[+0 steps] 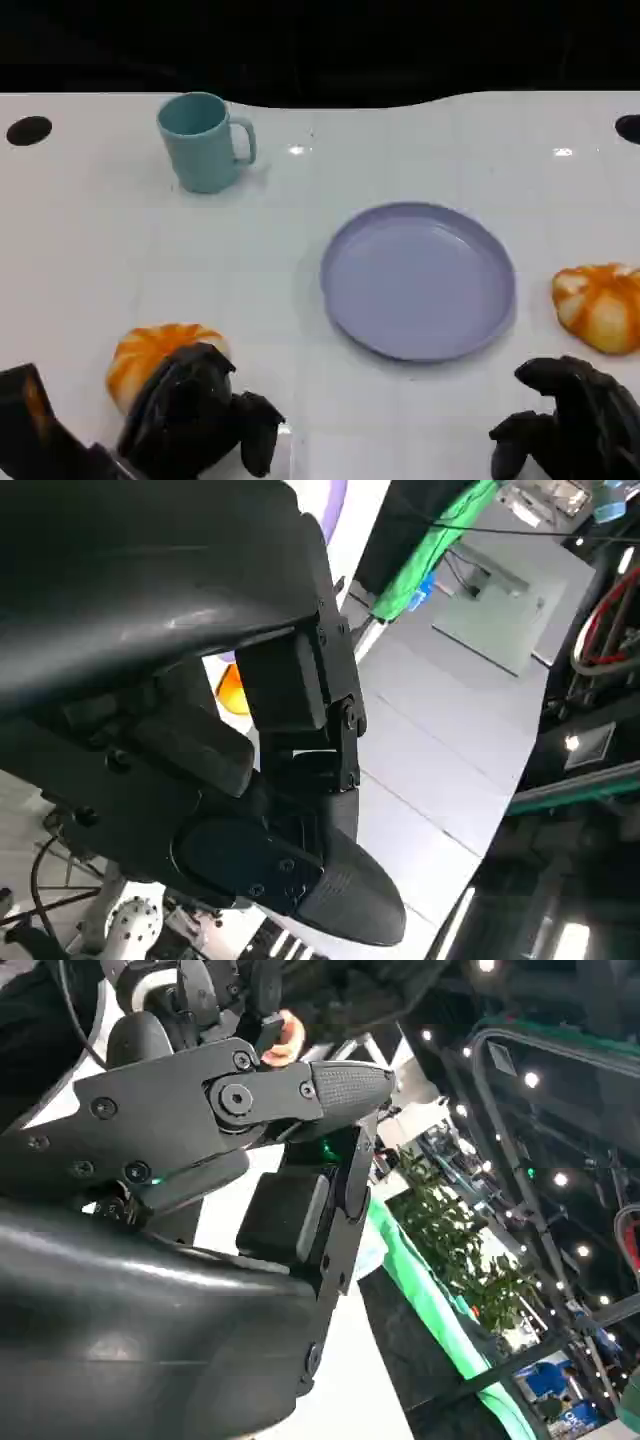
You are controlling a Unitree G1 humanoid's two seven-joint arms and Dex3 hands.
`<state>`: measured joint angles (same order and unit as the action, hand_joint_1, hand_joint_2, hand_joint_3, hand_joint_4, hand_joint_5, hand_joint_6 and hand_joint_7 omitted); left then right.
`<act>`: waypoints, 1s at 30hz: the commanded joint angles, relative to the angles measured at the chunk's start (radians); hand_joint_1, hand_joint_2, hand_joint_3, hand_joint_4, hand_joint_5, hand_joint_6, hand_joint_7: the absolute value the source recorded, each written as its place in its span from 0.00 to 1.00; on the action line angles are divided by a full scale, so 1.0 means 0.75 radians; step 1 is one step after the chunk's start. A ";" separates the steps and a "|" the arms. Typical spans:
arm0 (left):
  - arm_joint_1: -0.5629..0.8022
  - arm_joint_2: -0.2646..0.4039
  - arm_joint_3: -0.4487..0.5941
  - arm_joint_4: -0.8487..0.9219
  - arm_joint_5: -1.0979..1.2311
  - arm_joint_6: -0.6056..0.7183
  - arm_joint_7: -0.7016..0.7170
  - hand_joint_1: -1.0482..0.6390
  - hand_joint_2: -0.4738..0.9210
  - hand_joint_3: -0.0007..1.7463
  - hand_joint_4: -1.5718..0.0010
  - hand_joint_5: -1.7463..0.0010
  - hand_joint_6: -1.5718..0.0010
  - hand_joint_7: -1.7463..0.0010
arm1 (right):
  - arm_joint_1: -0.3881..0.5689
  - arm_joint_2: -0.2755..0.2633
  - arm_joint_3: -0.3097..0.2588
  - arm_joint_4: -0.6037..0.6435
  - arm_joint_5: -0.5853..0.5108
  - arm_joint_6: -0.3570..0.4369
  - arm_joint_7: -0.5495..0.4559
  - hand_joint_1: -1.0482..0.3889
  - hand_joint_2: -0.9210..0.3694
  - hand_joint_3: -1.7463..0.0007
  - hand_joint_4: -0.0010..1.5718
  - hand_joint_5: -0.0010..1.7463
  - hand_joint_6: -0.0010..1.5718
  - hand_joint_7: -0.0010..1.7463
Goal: Grasp the bread from the table and place it into the plate.
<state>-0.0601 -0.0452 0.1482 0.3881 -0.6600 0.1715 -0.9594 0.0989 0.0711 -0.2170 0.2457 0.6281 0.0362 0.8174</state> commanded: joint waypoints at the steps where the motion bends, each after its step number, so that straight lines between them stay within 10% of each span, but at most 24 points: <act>1: 0.018 0.005 0.002 -0.014 0.020 -0.044 -0.010 0.00 0.86 0.01 0.01 0.52 0.00 0.73 | 0.019 -0.012 0.002 -0.028 0.004 -0.002 -0.010 0.31 0.00 0.83 1.00 0.35 1.00 0.14; 15: 0.004 0.023 -0.009 -0.010 0.026 -0.040 -0.010 0.00 0.86 0.00 0.01 0.55 0.00 0.79 | 0.006 -0.019 0.000 -0.020 0.006 0.006 -0.014 0.31 0.00 0.83 1.00 0.35 1.00 0.14; 21: 0.012 0.017 -0.007 -0.047 0.115 -0.231 0.016 0.00 0.90 0.01 0.01 0.71 0.01 0.92 | 0.007 -0.016 0.004 -0.023 -0.001 -0.006 -0.020 0.31 0.00 0.83 1.00 0.35 1.00 0.15; 30: 0.032 0.192 -0.100 -0.220 0.581 -0.700 0.229 0.00 1.00 0.10 0.31 0.57 0.28 1.00 | 0.001 -0.020 0.000 -0.022 0.012 0.007 -0.013 0.32 0.00 0.83 1.00 0.35 1.00 0.14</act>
<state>-0.0506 0.0462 0.0845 0.2558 -0.2877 -0.3103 -0.8262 0.0982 0.0679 -0.2149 0.2378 0.6282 0.0375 0.8077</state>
